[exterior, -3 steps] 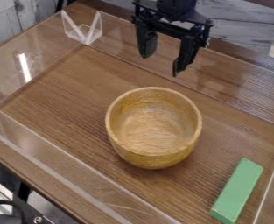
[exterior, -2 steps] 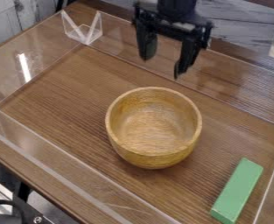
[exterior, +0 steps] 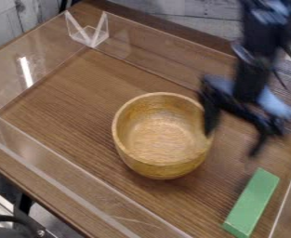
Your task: Put the green block in the brown bowl
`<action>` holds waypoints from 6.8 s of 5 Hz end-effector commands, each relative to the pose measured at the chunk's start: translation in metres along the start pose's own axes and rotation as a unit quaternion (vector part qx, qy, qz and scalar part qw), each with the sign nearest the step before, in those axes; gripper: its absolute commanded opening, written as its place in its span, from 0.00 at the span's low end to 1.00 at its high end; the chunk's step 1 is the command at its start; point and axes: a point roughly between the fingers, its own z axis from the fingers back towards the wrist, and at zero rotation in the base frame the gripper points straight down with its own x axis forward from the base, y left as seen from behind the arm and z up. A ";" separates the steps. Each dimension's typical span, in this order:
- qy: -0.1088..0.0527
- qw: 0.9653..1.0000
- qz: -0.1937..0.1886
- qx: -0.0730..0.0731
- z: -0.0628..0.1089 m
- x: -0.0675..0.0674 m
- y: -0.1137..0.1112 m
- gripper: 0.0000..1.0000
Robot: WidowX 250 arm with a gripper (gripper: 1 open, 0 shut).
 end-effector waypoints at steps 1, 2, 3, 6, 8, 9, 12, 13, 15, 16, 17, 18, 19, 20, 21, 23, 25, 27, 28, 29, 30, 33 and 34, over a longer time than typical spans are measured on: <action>-0.035 0.999 -0.015 0.000 -0.013 -0.002 -0.014 1.00; -0.045 0.999 -0.022 0.001 -0.036 0.003 -0.015 1.00; -0.045 0.999 -0.018 -0.001 -0.043 0.008 -0.014 1.00; -0.046 0.999 -0.011 -0.008 -0.044 0.014 -0.011 1.00; -0.046 0.999 -0.005 -0.012 -0.043 0.018 -0.010 1.00; -0.045 0.999 -0.002 -0.014 -0.042 0.019 -0.009 1.00; -0.043 0.999 0.008 -0.019 -0.042 0.024 -0.006 1.00; -0.042 0.999 0.012 -0.021 -0.042 0.025 -0.004 1.00; -0.039 0.999 0.019 -0.023 -0.042 0.027 -0.003 1.00; -0.038 0.999 0.022 -0.024 -0.043 0.028 -0.002 1.00; -0.038 0.999 0.025 -0.025 -0.043 0.029 -0.001 1.00; -0.039 0.999 0.025 -0.029 -0.043 0.028 0.000 0.00; -0.035 0.998 0.030 -0.036 -0.027 0.023 0.003 0.00; -0.032 0.998 0.039 -0.046 -0.005 0.017 0.009 0.00; -0.035 0.996 0.056 -0.056 0.026 0.012 0.022 0.00; -0.093 0.982 0.151 -0.059 0.129 0.008 0.105 0.00; -0.126 0.976 0.170 -0.052 0.149 0.008 0.147 0.00; -0.139 0.981 0.121 -0.052 0.121 0.002 0.100 0.00; -0.142 0.987 0.063 -0.048 0.105 -0.005 0.055 0.00; -0.152 0.987 0.033 -0.043 0.094 -0.004 0.043 0.00; -0.165 0.985 0.030 -0.036 0.088 0.001 0.044 0.00; -0.184 0.982 0.030 -0.030 0.069 0.007 0.061 0.00; -0.187 0.982 0.029 -0.030 0.063 0.009 0.065 0.00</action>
